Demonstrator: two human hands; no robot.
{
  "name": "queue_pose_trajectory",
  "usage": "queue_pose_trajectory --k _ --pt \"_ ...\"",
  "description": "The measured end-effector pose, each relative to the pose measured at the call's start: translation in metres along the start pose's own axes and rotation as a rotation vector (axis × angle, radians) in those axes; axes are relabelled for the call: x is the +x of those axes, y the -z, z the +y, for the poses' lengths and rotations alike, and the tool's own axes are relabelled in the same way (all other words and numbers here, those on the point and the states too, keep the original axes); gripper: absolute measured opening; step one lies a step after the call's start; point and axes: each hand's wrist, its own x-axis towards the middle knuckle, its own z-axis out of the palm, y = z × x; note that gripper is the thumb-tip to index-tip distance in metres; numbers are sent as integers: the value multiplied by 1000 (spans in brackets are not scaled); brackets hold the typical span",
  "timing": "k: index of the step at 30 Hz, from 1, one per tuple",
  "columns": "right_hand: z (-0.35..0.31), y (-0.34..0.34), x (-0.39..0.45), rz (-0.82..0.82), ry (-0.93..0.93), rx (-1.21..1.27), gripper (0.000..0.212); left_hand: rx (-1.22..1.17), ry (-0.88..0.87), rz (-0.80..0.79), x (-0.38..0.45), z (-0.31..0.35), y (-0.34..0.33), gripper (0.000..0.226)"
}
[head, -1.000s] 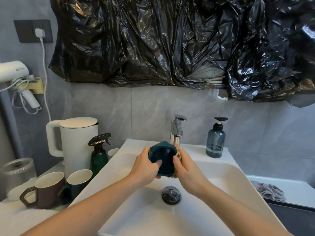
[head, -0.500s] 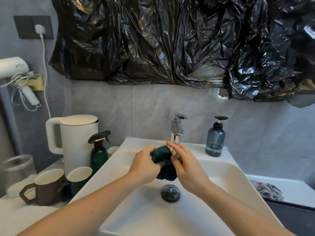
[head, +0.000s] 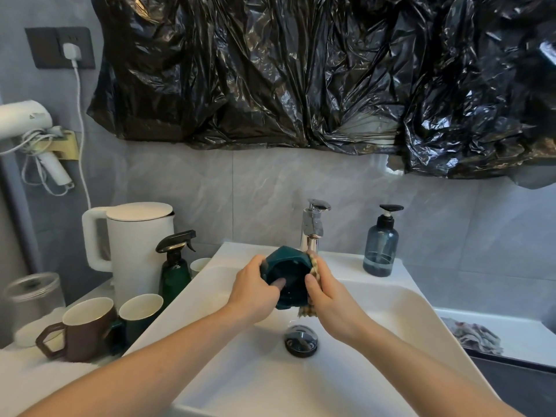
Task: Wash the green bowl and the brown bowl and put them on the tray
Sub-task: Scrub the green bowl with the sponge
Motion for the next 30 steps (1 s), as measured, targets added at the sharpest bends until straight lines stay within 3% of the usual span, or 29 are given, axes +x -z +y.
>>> queue_pose_trajectory --k 7,13,20,24,27,30 --pt "-7 -1 -1 87 109 -154 51 -42 -18 -13 -2 3 -2 27" --pt "-5 -4 -1 32 -9 134 35 -179 18 -39 -2 3 1 29" --pt "2 1 1 122 47 -169 48 -170 -61 -113 -3 -1 -1 50" --pt "-9 -4 1 140 215 -313 51 -90 -80 -110 -2 -4 0 51" --pt "-9 -3 1 147 158 -179 52 -113 -68 -30 -1 -1 -2 46" --pt "-10 -3 -4 -2 3 21 47 -192 -7 45 2 2 1 45"
